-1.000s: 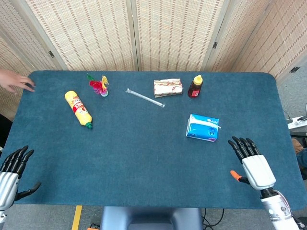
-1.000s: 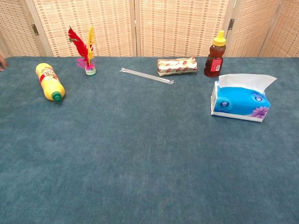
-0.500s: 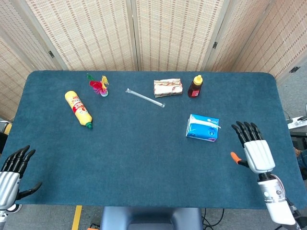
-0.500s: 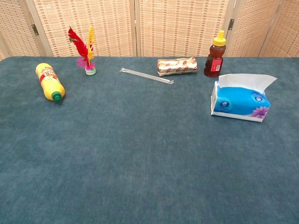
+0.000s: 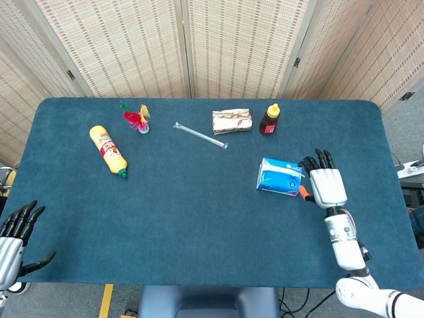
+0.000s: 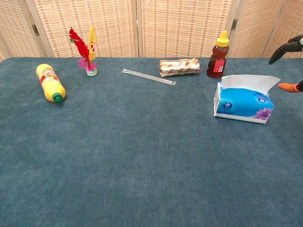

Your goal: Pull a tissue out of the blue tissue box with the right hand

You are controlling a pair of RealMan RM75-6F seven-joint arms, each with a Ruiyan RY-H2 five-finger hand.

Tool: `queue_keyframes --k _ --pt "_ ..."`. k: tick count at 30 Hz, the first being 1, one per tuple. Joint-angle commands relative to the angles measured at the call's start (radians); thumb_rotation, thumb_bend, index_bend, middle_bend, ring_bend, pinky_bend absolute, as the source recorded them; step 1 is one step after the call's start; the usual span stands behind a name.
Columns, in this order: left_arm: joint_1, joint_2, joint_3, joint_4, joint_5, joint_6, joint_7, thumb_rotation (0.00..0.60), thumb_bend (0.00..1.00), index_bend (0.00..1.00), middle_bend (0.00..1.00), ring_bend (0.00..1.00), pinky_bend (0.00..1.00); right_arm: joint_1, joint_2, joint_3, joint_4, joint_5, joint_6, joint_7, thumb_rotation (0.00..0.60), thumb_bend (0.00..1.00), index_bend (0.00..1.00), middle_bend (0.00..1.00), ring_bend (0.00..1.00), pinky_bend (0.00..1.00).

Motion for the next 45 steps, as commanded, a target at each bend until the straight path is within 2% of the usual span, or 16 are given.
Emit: queue_keyframes --k 1,7,11,13,17,20,24,30,32,35,37,40,45 --pt "0.000 0.000 0.000 0.000 0.000 0.000 -0.002 0.600 0.25 0.00 0.00 0.00 0.14 0.033 -0.044 0.016 0.044 0.042 -0.018 -0.039 0.600 0.25 0.35 0.25 0.00 0.00" --pt "0.000 0.001 0.001 0.001 0.003 0.001 -0.004 0.600 0.25 0.00 0.00 0.00 0.14 0.081 -0.106 0.032 0.126 0.098 -0.036 -0.079 0.600 0.25 0.40 0.29 0.00 0.00" --pt "0.000 0.002 0.001 0.001 0.003 0.002 -0.007 0.600 0.25 0.00 0.00 0.00 0.14 0.100 -0.142 0.033 0.174 0.106 -0.032 -0.082 0.600 0.26 0.52 0.38 0.00 0.00" --pt "0.001 0.002 0.000 0.001 0.002 0.003 -0.010 0.600 0.25 0.00 0.00 0.00 0.14 0.107 -0.154 0.031 0.189 0.110 -0.032 -0.079 0.600 0.28 0.55 0.41 0.02 0.01" --pt "0.001 0.003 0.000 0.001 0.003 0.005 -0.014 0.600 0.25 0.00 0.00 0.00 0.14 0.110 -0.168 0.023 0.210 0.101 -0.020 -0.069 0.600 0.39 0.62 0.46 0.06 0.02" --pt "0.002 0.003 0.001 0.001 0.007 0.009 -0.013 0.600 0.25 0.00 0.00 0.00 0.14 0.108 -0.165 0.021 0.206 0.089 -0.005 -0.051 0.600 0.41 0.64 0.48 0.07 0.02" --pt "0.003 0.003 0.001 0.000 0.007 0.011 -0.012 0.600 0.25 0.00 0.00 0.00 0.14 0.098 -0.130 0.026 0.143 0.050 0.032 -0.010 0.600 0.44 0.64 0.48 0.07 0.03" --pt "0.004 0.003 0.001 -0.002 0.009 0.014 -0.007 0.600 0.25 0.00 0.00 0.00 0.14 0.050 0.003 0.022 -0.117 -0.084 0.145 0.058 0.600 0.45 0.64 0.48 0.07 0.03" --pt "0.005 0.003 0.001 -0.003 0.010 0.015 -0.006 0.600 0.25 0.00 0.00 0.00 0.14 0.019 0.058 -0.002 -0.218 -0.167 0.202 0.077 0.600 0.45 0.64 0.48 0.07 0.03" --pt "0.006 0.002 0.002 -0.003 0.012 0.015 -0.002 0.600 0.25 0.00 0.00 0.00 0.14 -0.027 0.117 -0.051 -0.314 -0.277 0.269 0.096 0.600 0.45 0.64 0.48 0.07 0.03" --pt "0.005 0.001 0.003 -0.004 0.015 0.014 0.003 0.600 0.25 0.00 0.00 0.00 0.14 -0.076 0.159 -0.115 -0.370 -0.385 0.329 0.110 0.600 0.45 0.64 0.48 0.07 0.03" --pt "0.006 0.000 0.005 -0.005 0.019 0.016 0.011 0.600 0.25 0.00 0.00 0.00 0.14 -0.131 0.186 -0.190 -0.374 -0.479 0.380 0.135 0.600 0.44 0.64 0.47 0.07 0.03" --pt "0.005 -0.003 0.007 -0.006 0.022 0.013 0.021 0.600 0.25 0.00 0.00 0.00 0.14 -0.196 0.180 -0.266 -0.283 -0.530 0.420 0.210 0.600 0.44 0.64 0.46 0.07 0.03"
